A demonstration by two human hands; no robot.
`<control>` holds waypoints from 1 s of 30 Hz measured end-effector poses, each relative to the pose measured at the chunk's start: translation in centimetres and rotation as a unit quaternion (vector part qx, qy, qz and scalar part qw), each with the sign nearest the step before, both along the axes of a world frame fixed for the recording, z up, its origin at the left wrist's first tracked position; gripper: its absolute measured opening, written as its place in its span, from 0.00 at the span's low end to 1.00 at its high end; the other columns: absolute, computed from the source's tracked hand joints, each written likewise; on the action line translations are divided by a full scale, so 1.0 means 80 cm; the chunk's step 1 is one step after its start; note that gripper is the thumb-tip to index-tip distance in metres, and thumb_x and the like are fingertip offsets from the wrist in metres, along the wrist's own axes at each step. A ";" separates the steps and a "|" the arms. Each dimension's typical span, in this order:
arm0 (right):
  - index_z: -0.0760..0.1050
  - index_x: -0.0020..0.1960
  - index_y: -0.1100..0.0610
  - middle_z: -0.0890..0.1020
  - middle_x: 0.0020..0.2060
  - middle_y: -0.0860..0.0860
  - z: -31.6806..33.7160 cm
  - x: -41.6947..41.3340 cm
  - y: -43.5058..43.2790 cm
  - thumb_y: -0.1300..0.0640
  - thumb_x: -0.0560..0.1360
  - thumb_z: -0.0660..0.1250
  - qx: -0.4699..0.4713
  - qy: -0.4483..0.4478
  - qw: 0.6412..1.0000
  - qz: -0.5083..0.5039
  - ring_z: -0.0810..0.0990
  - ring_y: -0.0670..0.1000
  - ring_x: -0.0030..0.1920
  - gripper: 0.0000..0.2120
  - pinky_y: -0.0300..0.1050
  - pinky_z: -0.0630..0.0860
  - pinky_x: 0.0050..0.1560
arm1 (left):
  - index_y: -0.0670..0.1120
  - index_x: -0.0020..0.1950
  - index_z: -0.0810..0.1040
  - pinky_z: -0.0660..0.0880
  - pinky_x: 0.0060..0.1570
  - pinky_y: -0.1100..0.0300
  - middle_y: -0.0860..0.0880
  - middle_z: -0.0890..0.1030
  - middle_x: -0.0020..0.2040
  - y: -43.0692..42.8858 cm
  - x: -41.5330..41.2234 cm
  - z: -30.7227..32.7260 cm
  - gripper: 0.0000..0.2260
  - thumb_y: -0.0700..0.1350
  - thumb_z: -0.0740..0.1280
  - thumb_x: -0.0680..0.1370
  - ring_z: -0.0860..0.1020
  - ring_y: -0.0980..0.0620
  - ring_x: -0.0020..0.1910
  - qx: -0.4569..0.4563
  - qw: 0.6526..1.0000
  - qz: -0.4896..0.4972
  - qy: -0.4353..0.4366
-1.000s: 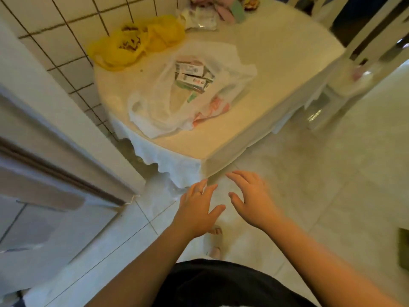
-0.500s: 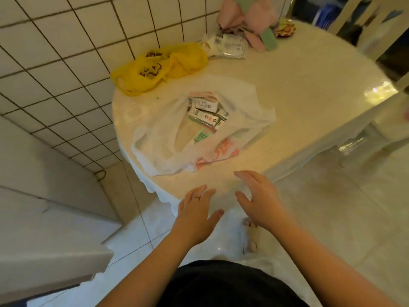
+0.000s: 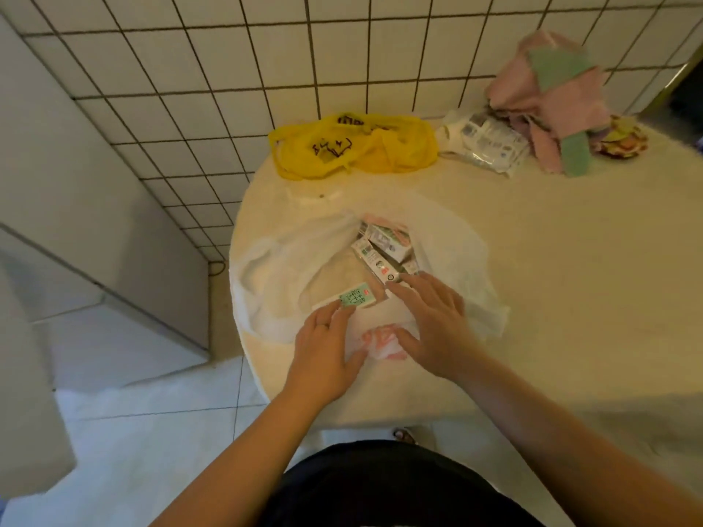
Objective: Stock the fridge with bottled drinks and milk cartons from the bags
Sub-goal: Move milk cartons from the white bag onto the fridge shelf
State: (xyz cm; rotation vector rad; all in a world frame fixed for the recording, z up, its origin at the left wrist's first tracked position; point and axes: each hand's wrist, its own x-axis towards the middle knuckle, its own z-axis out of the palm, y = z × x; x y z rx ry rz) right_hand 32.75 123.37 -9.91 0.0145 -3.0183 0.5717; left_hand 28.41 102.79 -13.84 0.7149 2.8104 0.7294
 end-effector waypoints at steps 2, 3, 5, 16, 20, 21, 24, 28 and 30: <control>0.57 0.76 0.45 0.60 0.77 0.48 -0.014 -0.027 0.022 0.44 0.72 0.67 0.077 -0.049 0.994 0.056 0.54 0.57 0.77 0.36 0.58 0.54 0.72 | 0.49 0.75 0.66 0.64 0.69 0.49 0.47 0.68 0.73 0.013 -0.011 -0.010 0.29 0.59 0.66 0.77 0.66 0.44 0.71 -0.017 1.000 0.021 0.008; 0.54 0.77 0.45 0.57 0.77 0.47 -0.020 -0.039 0.031 0.42 0.72 0.67 0.112 -0.070 0.988 0.085 0.52 0.56 0.78 0.38 0.58 0.51 0.73 | 0.49 0.74 0.67 0.65 0.69 0.50 0.47 0.70 0.72 0.017 -0.015 -0.016 0.28 0.60 0.65 0.77 0.67 0.45 0.71 -0.032 0.999 0.019 0.009; 0.48 0.79 0.44 0.55 0.78 0.45 -0.028 -0.058 0.044 0.41 0.74 0.65 0.173 -0.116 0.967 0.147 0.49 0.53 0.78 0.40 0.59 0.46 0.73 | 0.51 0.74 0.66 0.64 0.68 0.51 0.49 0.73 0.69 0.023 -0.019 -0.028 0.27 0.59 0.64 0.77 0.69 0.45 0.69 -0.068 0.998 0.004 -0.004; 0.69 0.67 0.43 0.78 0.59 0.44 -0.044 -0.072 0.100 0.55 0.77 0.60 0.235 -0.177 0.926 0.235 0.77 0.50 0.58 0.19 0.47 0.66 0.59 | 0.54 0.71 0.70 0.72 0.58 0.53 0.48 0.80 0.60 0.046 0.013 -0.042 0.19 0.48 0.60 0.79 0.77 0.45 0.60 -0.140 0.982 -0.049 -0.117; 0.73 0.65 0.42 0.80 0.59 0.44 -0.045 -0.063 0.118 0.53 0.78 0.58 0.193 -0.254 0.919 0.230 0.78 0.48 0.57 0.17 0.47 0.67 0.61 | 0.55 0.73 0.66 0.75 0.56 0.52 0.46 0.80 0.60 0.064 0.028 -0.051 0.21 0.51 0.59 0.80 0.78 0.43 0.57 -0.130 0.969 -0.096 -0.184; 0.73 0.65 0.42 0.80 0.59 0.44 -0.042 -0.063 0.119 0.51 0.78 0.59 0.183 -0.278 0.915 0.228 0.78 0.47 0.57 0.17 0.47 0.67 0.62 | 0.54 0.73 0.67 0.76 0.56 0.52 0.45 0.79 0.60 0.066 0.028 -0.053 0.20 0.52 0.59 0.80 0.78 0.44 0.57 -0.128 0.964 -0.109 -0.205; 0.72 0.64 0.41 0.79 0.59 0.41 -0.029 -0.069 0.115 0.35 0.73 0.61 0.152 -0.344 0.900 0.220 0.77 0.46 0.57 0.22 0.47 0.67 0.61 | 0.54 0.71 0.70 0.74 0.60 0.50 0.47 0.78 0.64 0.066 0.018 -0.051 0.22 0.60 0.61 0.79 0.76 0.47 0.61 -0.109 0.954 -0.117 -0.254; 0.74 0.59 0.46 0.78 0.53 0.44 -0.027 -0.088 0.091 0.26 0.71 0.54 0.053 -0.337 0.931 0.133 0.77 0.46 0.48 0.29 0.46 0.77 0.50 | 0.56 0.69 0.74 0.70 0.65 0.54 0.52 0.76 0.67 0.058 -0.005 -0.035 0.27 0.68 0.53 0.78 0.72 0.53 0.65 0.022 0.978 -0.037 -0.204; 0.74 0.60 0.47 0.75 0.55 0.44 -0.041 -0.098 0.078 0.25 0.71 0.49 0.027 -0.286 0.952 0.109 0.75 0.46 0.51 0.33 0.47 0.77 0.50 | 0.52 0.63 0.80 0.69 0.63 0.56 0.51 0.78 0.61 0.055 -0.023 -0.037 0.26 0.65 0.52 0.79 0.73 0.53 0.62 0.060 0.987 0.020 -0.150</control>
